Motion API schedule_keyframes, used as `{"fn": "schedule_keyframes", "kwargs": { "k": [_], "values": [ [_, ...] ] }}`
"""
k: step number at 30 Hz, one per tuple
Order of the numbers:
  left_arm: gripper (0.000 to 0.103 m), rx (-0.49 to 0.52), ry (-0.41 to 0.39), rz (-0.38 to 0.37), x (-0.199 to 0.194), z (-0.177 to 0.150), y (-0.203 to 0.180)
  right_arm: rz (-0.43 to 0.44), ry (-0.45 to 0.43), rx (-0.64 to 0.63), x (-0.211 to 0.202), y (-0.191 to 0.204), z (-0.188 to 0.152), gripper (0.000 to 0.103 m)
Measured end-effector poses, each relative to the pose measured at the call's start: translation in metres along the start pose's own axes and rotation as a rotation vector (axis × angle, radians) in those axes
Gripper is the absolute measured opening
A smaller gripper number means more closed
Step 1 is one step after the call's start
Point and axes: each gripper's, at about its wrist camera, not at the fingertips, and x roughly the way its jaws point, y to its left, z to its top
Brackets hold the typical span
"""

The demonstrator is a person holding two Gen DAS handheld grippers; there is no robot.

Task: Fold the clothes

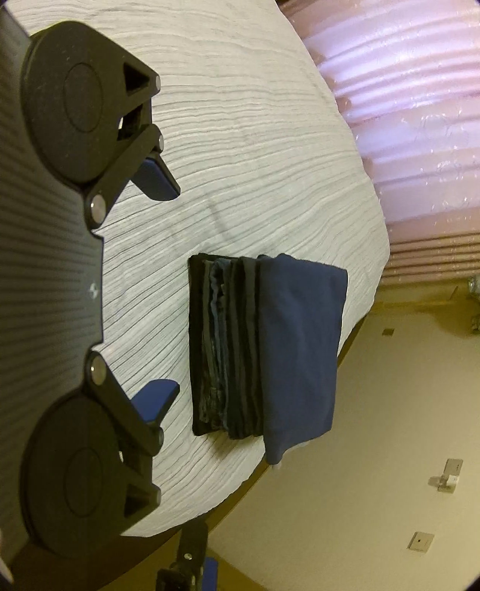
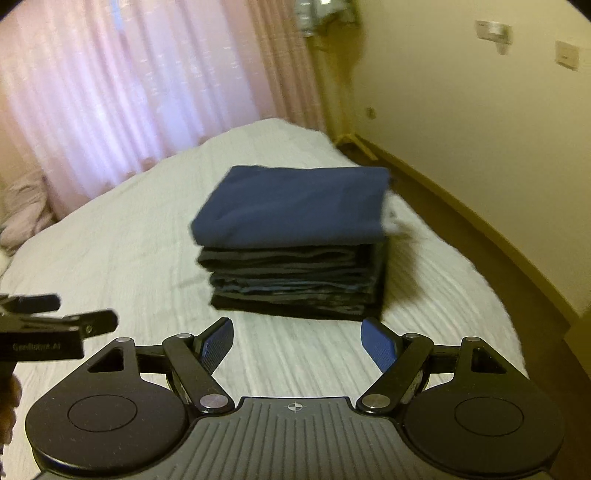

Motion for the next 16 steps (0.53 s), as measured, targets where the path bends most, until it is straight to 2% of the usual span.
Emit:
{"fn": "schedule_keyframes", "kwargs": {
  "k": [6,16],
  "values": [
    [0.102,0.047,-0.011,-0.01,0.0,0.002,0.002,-0.075,0.001,-0.013,-0.009,0.016,-0.004,0.079],
    [0.102,0.046,-0.037,-0.033,-0.007,-0.004,0.009,-0.075,-0.008,0.003,-0.017,0.027,-0.011,0.079]
  ]
}}
